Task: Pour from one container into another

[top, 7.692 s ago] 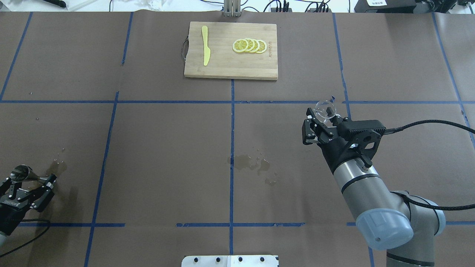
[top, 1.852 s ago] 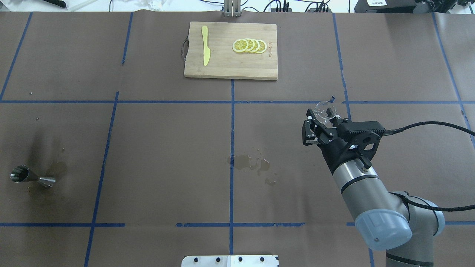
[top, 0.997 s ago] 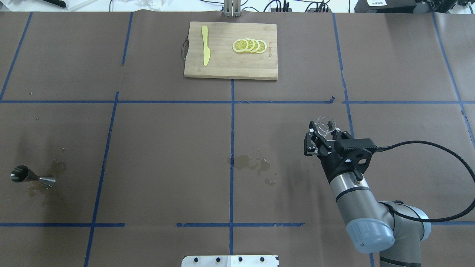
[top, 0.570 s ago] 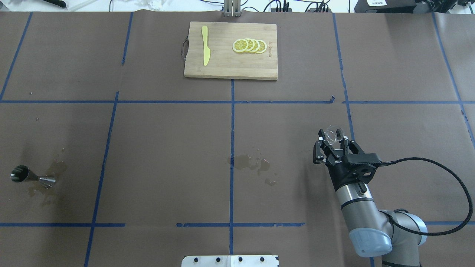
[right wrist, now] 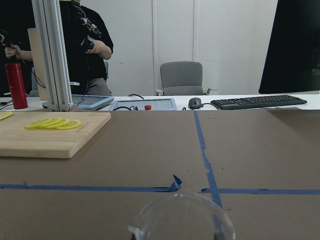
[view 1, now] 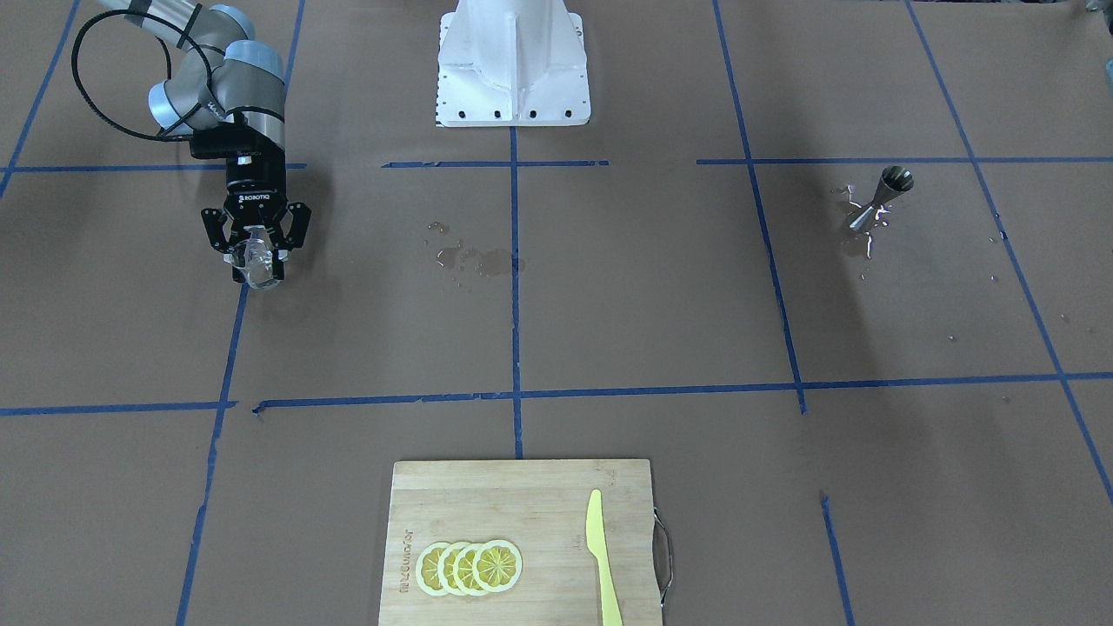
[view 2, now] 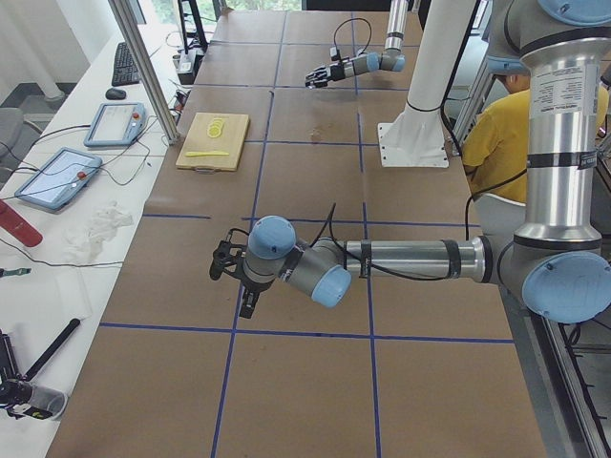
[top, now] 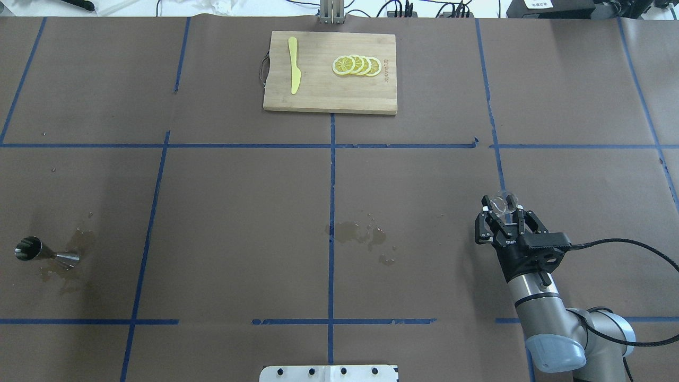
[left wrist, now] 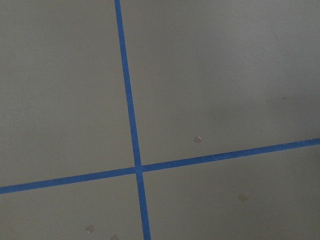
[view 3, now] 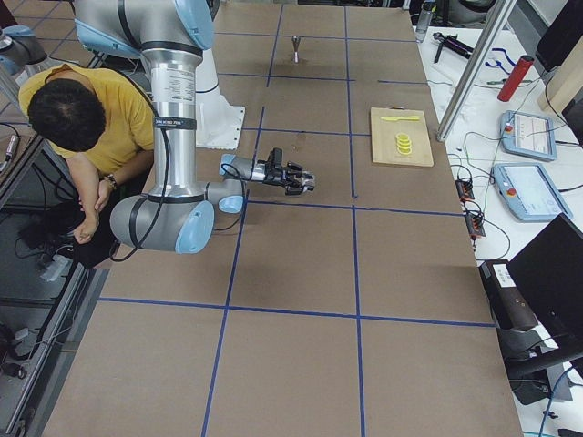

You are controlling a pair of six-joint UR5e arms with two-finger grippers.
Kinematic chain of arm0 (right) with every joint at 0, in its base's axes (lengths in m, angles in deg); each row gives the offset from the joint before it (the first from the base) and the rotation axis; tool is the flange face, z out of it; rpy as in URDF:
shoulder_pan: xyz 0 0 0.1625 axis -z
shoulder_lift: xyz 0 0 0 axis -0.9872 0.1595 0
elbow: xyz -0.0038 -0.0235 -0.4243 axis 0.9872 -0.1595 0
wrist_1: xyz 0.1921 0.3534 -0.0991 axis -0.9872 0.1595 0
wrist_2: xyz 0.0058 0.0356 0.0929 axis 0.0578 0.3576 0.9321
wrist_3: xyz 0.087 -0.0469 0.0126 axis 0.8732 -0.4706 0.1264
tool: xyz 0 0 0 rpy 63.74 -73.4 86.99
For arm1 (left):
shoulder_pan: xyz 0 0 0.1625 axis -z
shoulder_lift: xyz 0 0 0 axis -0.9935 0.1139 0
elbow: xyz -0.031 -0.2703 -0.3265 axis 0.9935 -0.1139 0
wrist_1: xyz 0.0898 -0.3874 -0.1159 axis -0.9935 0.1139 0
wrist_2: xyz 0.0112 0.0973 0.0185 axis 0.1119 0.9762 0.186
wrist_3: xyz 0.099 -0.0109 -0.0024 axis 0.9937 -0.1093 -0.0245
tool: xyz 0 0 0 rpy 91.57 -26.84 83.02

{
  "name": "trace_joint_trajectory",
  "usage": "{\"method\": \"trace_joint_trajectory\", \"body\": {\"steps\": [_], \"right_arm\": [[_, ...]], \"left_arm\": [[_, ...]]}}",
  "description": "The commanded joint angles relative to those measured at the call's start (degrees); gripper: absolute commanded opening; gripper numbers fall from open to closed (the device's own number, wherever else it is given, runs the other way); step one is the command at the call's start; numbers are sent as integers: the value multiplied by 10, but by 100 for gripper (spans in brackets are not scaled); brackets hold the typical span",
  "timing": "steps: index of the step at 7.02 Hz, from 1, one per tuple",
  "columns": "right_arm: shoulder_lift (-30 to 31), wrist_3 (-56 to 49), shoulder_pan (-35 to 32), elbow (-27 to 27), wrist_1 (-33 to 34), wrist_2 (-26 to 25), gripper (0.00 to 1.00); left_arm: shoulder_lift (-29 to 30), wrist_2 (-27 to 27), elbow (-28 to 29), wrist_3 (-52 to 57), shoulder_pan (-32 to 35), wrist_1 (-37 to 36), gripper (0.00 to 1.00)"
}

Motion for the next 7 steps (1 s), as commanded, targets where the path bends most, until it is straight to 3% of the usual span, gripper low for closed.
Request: {"method": "trace_joint_trajectory", "body": {"steps": [1,4,6,7], "right_arm": [[1,2,14,-35,-13,-5,0],[0,2,22,-37,-14,-5,0],[0,16,27,-36,-16,-5,14],[0,27,34,-38,-54,-5,23]], "left_arm": [[-1,-1,-4,-9,2,-1,100],[-10,-1,-12,-10,3,-1,100],[-12,-1,-20,-22,4,-1,100],[-19,-1,-24,-24,4,0,100]]}}
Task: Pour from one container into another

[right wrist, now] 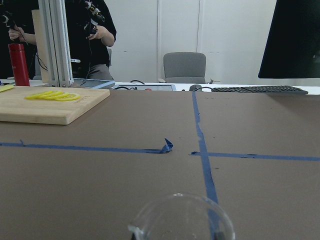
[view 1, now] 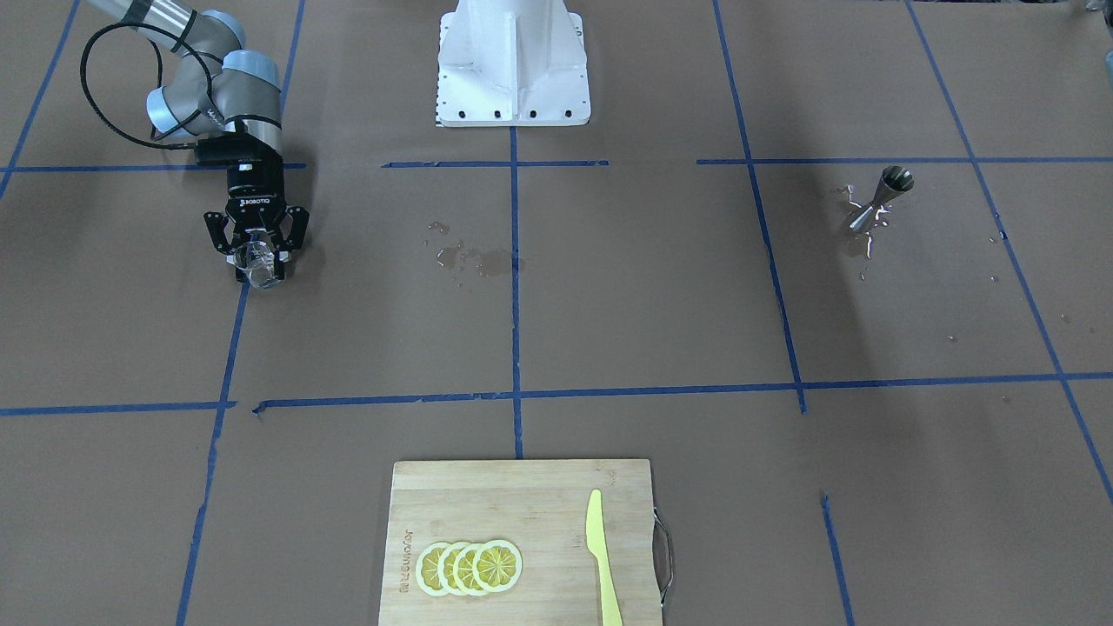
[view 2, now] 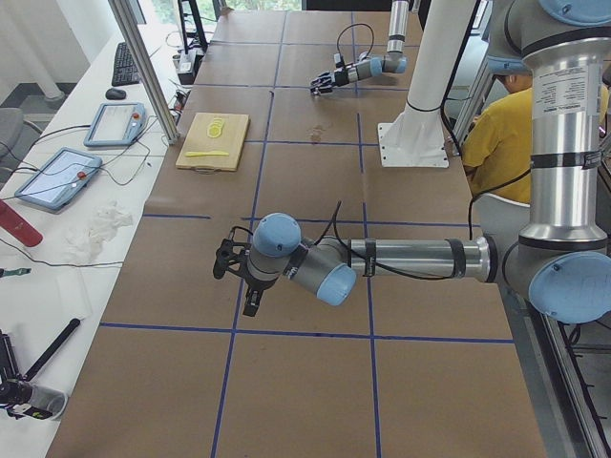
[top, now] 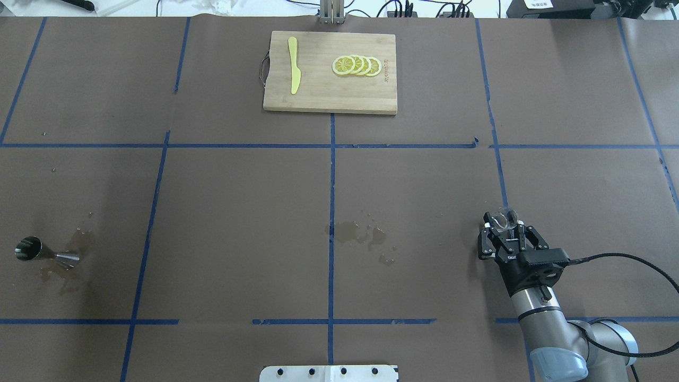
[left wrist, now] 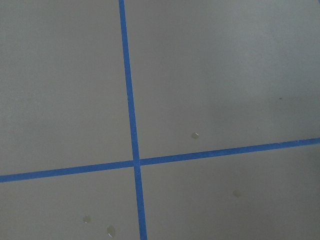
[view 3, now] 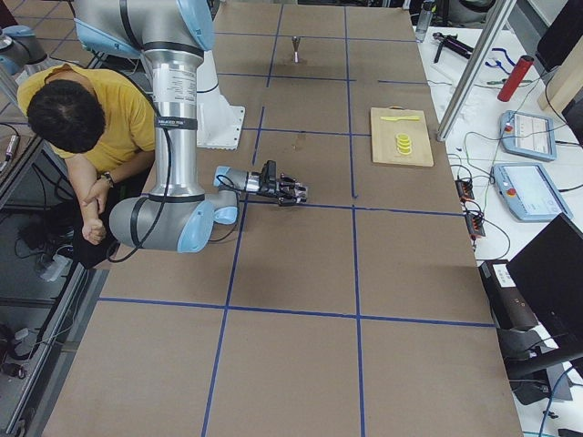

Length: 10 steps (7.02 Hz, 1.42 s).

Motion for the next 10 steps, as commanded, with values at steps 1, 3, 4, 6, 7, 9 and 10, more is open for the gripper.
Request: {"method": "trace_joint_trajectory", "body": {"steps": [1,3,4,6,7,9,10], "right_arm": [[0,11,10,-7,-39,-6,59],[0,12,18,-14,-42,-15,100],[-1,11,18,-12,-43,-15,100],[3,11,28,-8,-54,-19,100],[5,10,42,-6,-55,-44,100],[37,4,102,23,-96,-83,100],[64,4,130,24,-121,-105,100]], "left_arm": [[-6,0,-6,-5,0,1,100],[-6,0,-5,-5,0,1,100],[-6,0,-6,-5,0,1,100],[-6,0,-6,-6,0,1,100],[-6,0,-7,-6,0,1,100],[-7,0,-8,-5,0,1,100],[-8,0,-7,-5,1,2,100]]}}
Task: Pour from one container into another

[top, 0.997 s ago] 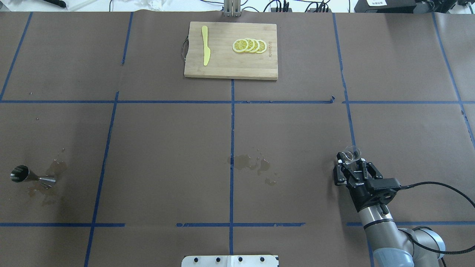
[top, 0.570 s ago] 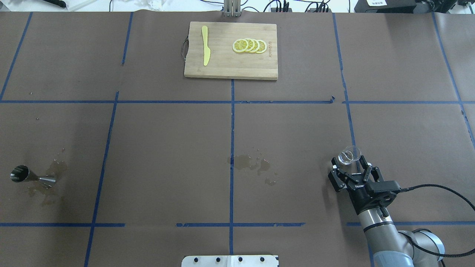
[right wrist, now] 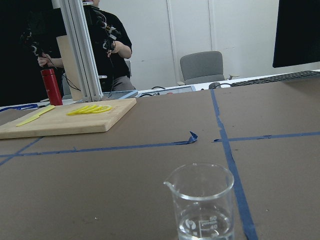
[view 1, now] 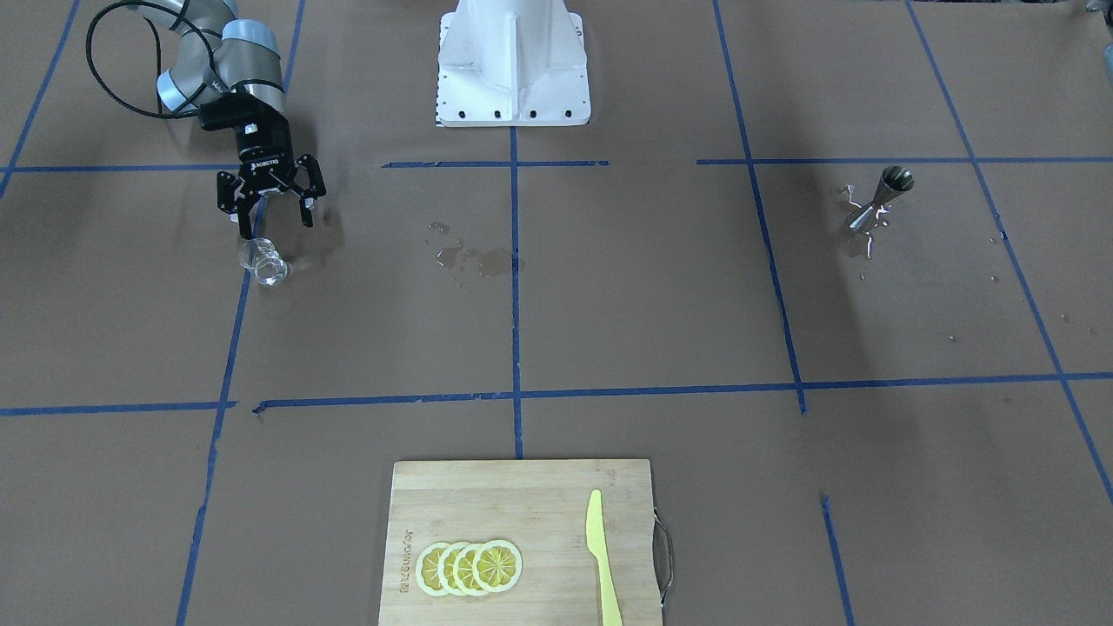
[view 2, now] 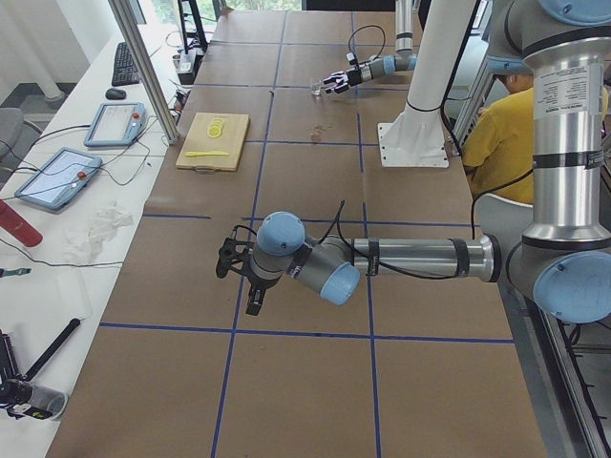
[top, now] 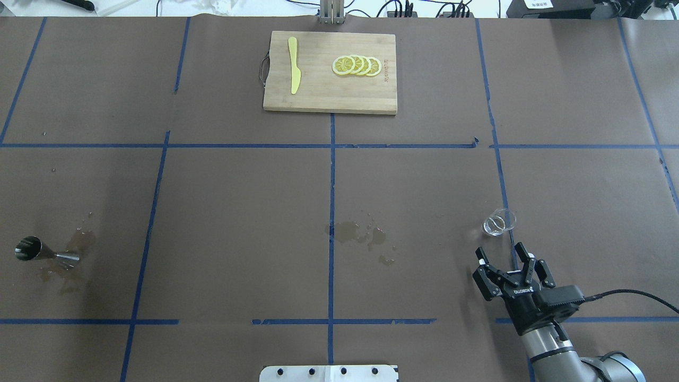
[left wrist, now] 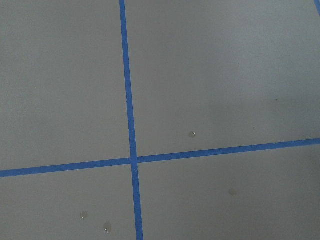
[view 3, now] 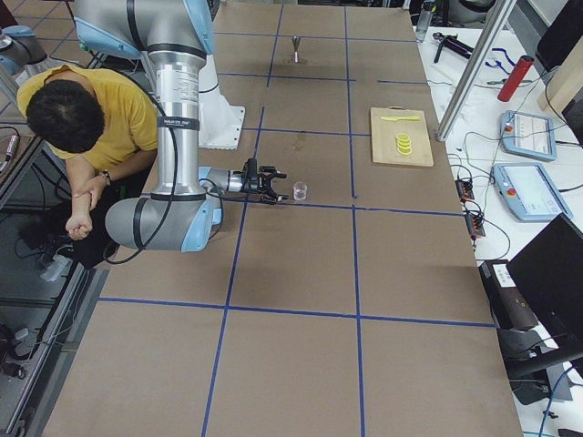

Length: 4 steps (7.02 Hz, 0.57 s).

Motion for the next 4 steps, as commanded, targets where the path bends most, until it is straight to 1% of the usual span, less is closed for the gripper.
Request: {"method": "trace_joint_trajectory", "body": {"steps": [1,2,3,4], "right_arm": [[43,-3,59,7,-57,-47,100],[70,-4,85,7,-101,-75,100],[122,-4,99,6,-165,-78,100],[169,-5,99,6,-209,-70,100]], "left_arm": [[-10,0,-1,0,0,3,100],[-21,0,-3,0,0,6,100],[-24,-1,-9,0,1,6,100],[-24,-1,-10,2,1,6,100]]}}
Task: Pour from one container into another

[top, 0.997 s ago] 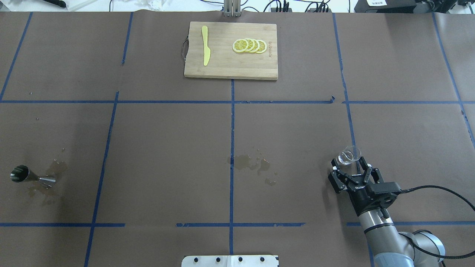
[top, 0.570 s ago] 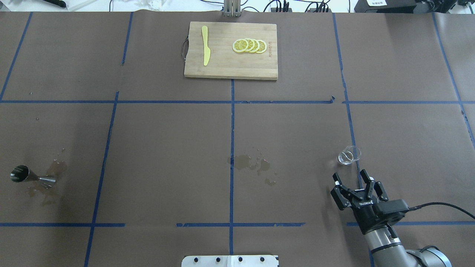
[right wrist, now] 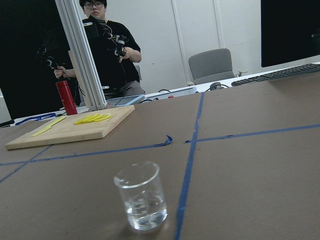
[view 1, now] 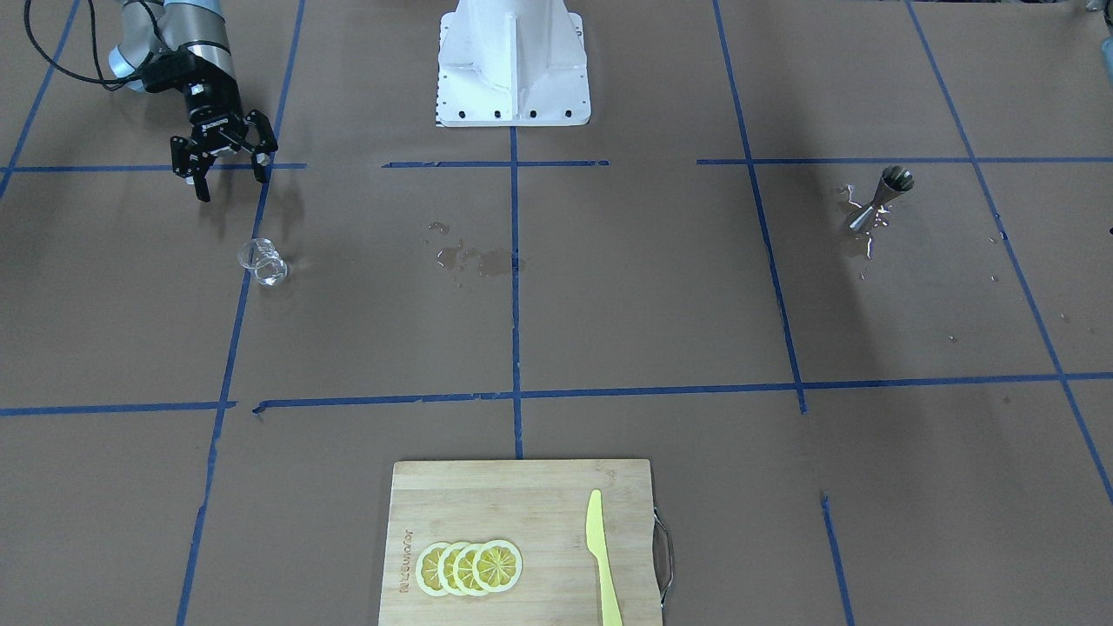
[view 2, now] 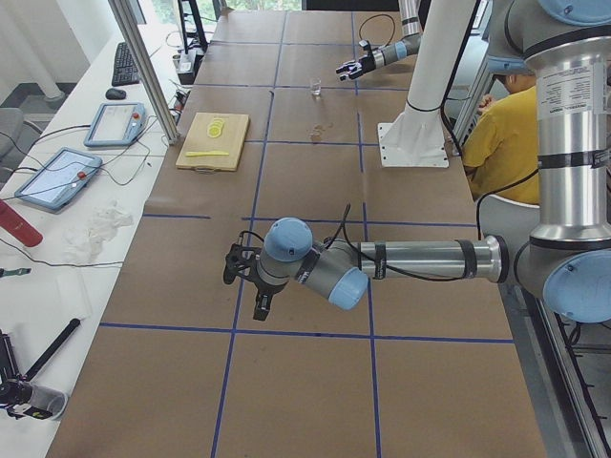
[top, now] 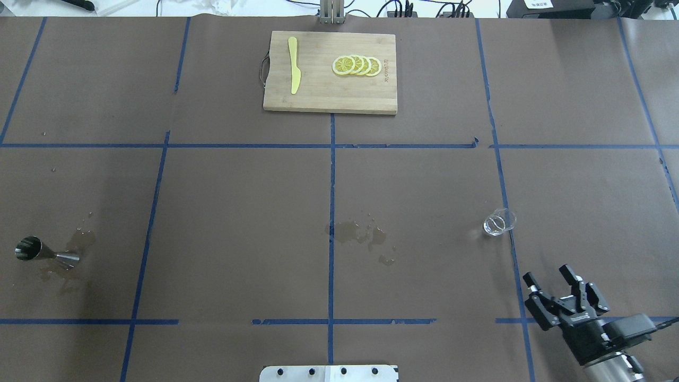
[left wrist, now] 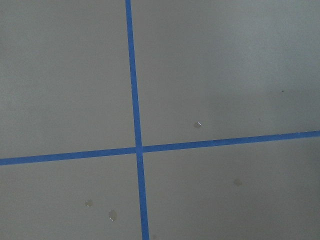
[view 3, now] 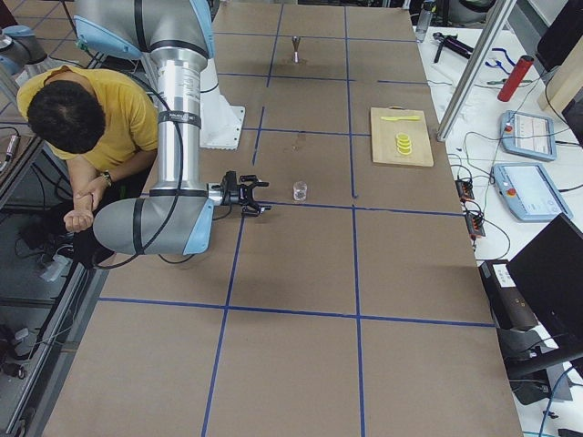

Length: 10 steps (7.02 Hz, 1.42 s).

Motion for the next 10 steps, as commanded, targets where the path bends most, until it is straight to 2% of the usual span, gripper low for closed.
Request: {"method": "trace_joint_trajectory", "body": {"steps": [1,2,3,4,5,7,8,9,10], "right_arm": [[80,-27,7,0,-102,15,100],[82,-84,6,3,-154,19,100],[78,-104,-43,5,-162,69,100],[73,-114,-135,5,-146,169,100],[52,-123,-236,6,-95,276,100],[4,-160,-388,2,-25,445,100],[-71,-198,-522,4,64,600,100],[-131,-246,-614,4,141,712,100],[-178,-298,-694,3,215,802,100]], "left_arm": [[-3,0,-3,1,0,1,100],[-3,0,0,1,0,1,100],[-2,0,5,2,0,1,100],[-2,1,6,2,0,1,100],[-2,0,6,1,0,1,100],[-2,0,7,1,0,1,100],[-2,0,7,3,0,1,100],[-1,0,3,2,0,1,100],[-1,0,1,2,0,0,100]]}}
